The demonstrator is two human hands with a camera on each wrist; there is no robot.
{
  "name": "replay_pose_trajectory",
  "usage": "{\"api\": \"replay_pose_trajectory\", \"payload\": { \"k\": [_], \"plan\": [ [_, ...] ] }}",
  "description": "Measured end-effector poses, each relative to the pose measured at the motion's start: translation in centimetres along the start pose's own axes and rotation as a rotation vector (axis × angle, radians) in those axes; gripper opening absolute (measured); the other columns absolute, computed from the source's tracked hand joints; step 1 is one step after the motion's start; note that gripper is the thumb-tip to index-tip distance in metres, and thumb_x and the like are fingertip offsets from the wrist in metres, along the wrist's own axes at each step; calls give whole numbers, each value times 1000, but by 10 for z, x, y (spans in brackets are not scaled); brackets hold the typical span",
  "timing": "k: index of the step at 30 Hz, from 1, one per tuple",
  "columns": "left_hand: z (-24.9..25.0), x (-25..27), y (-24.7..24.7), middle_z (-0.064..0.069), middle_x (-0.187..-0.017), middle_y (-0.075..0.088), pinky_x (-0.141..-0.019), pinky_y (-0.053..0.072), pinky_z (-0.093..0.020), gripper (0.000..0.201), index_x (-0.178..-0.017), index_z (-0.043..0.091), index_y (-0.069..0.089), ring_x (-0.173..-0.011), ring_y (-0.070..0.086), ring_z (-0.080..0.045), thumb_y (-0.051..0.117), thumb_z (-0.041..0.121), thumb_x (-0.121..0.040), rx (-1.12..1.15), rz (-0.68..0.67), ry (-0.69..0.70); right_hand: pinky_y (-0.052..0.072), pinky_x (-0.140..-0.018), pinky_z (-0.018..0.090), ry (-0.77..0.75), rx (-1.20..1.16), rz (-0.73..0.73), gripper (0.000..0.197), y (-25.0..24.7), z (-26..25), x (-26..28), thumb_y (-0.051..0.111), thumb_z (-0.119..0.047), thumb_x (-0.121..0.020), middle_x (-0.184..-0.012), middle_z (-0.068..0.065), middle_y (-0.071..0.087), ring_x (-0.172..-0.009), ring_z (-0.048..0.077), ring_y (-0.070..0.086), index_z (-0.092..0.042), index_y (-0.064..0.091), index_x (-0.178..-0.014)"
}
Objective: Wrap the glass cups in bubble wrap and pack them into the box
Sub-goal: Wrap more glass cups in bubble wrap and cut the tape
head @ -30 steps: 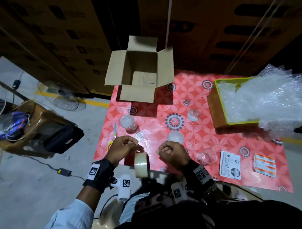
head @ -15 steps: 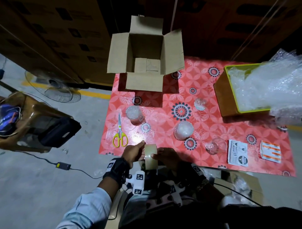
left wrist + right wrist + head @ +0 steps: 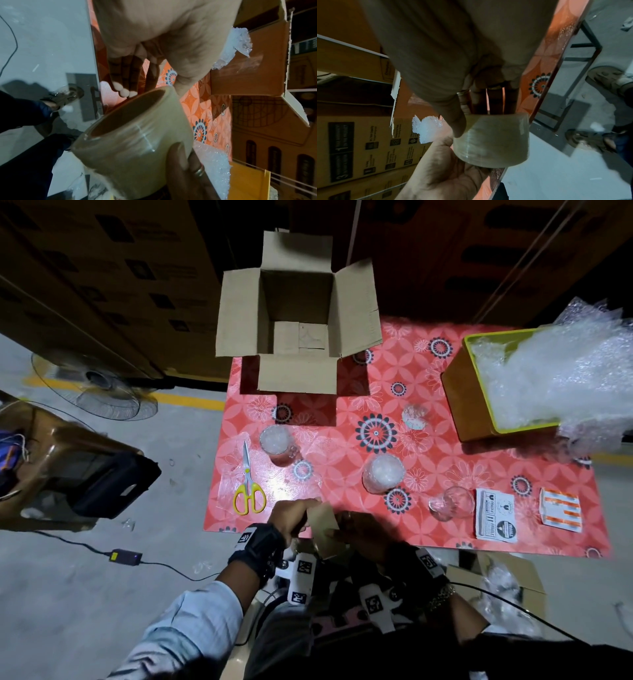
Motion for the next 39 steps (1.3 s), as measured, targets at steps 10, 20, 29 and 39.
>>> {"api": "replay_pose_trajectory", "payload": {
  "k": [10,20,29,39],
  "plan": [
    [13,-4,-1,-17,-83,68,-65,53,-29,7,-73,1,81,-67,56,-23,88,1,-73,100,-78,-3,58,-91,49,-55,128,1,35,-9,-16,14,70,-24,-95,-116,7,74,-103,25,72,-10,66,-127],
    [3,7,23,-13,-64,69,-55,54,-25,17,-103,-16,65,-50,63,-16,70,-9,-89,374,-74,160,48,-56,23,-80,-135,136,22,-10,-27,23,65,-26,-91,-66,-4,62,-59,11,60,-7,55,-89],
    [-18,15,47,-21,-95,76,-77,61,-34,12,-81,4,70,-82,73,-27,70,-1,-92,514,-57,212,46,-68,26,91,79,265,22,-21,-26,27,54,-23,-104,-77,-3,59,-72,14,55,-19,61,-84],
    [-5,23,49,-27,-97,74,-71,64,-32,16,-94,3,60,-85,78,-30,61,-13,-91,666,-193,211,43,-58,26,-175,80,214,30,-40,-26,59,69,-41,-86,-62,-11,60,-59,5,57,-14,56,-79]
  ]
}}
Point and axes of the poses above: each hand's wrist, its own x-axis away from the middle knuckle, its own y-axis out of the palm, z = x × y, the point moved 2 cm from there along -x, towards the middle knuckle
